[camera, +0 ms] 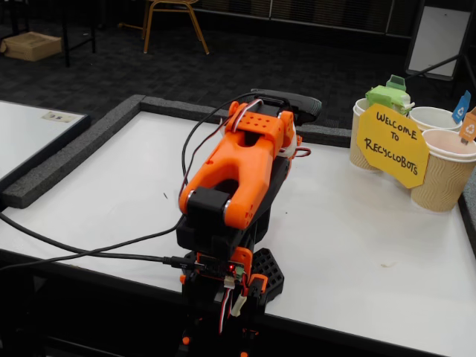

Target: Sort rubbish by color.

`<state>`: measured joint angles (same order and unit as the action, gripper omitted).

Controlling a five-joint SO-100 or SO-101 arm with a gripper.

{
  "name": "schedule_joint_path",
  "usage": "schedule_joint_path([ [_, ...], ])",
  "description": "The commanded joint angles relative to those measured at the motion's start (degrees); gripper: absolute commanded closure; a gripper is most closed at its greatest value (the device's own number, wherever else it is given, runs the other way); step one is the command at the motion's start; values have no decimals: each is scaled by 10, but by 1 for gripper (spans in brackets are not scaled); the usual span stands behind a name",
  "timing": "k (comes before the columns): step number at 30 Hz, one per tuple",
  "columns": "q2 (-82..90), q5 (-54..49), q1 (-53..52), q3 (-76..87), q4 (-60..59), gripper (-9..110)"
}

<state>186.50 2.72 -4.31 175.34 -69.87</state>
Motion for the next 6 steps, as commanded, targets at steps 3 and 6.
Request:
schedule_joint_path([
  [3, 18, -4, 11, -25, 0, 99],
  [6, 18, -4, 11, -25, 0, 99],
])
